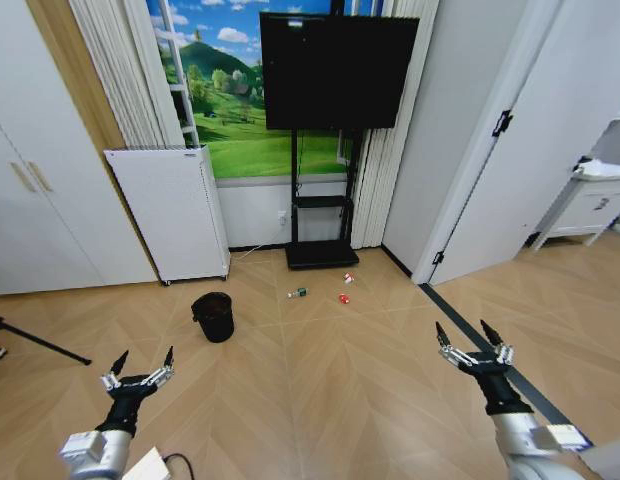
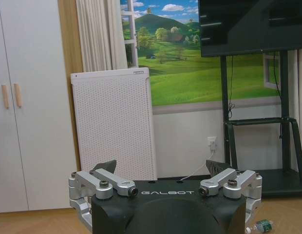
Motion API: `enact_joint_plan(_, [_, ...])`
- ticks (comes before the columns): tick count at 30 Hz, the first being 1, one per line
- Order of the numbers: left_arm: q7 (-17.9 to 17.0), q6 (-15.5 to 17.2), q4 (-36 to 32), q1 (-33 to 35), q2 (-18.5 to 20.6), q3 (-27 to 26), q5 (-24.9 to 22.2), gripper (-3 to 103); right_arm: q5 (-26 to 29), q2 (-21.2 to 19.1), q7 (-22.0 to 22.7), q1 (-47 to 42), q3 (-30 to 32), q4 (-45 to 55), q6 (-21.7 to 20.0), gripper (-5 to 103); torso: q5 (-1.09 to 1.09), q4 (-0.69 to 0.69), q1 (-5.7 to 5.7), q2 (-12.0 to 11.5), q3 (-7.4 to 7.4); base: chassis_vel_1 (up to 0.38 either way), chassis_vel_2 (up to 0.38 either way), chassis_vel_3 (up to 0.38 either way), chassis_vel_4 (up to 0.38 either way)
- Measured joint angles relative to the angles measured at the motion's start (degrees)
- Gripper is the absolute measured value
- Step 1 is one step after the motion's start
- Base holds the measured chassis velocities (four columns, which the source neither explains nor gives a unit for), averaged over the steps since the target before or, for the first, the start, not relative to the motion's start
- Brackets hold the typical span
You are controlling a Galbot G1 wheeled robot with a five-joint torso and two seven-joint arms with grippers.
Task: Pick up the trash bin and place the garbage on the floor into it.
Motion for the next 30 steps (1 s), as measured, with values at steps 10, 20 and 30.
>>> enact_joint_plan(10, [0.5,-0.6,0.6,-0.1,-0.1,0.1,0.0,100,-0.1,0.1,0.1,-0.2,0.2,0.1,0.1,100,0.02,0.01,0.02,0.0,0.01,-0.199,0.203,0.208,-0.203])
enact_joint_plan(20, [0.9,-0.9,2.2,-0.8,-0.2,0.7,0.3,100,-0.3,0.3,0.1,-0.3,0.2,-0.4,0.2,100,-0.01,0.00,0.02,0.0,0.01,-0.305,0.310,0.301,-0.305])
enact_joint_plan(30, [1.0,-1.0,3.2,-1.6,-0.8,1.3,0.7,100,-0.5,-0.2,0.1,0.1,0.1,-1.4,0.3,100,0.02,0.01,0.02,0.0,0.00,-0.368,0.379,0.360,-0.360])
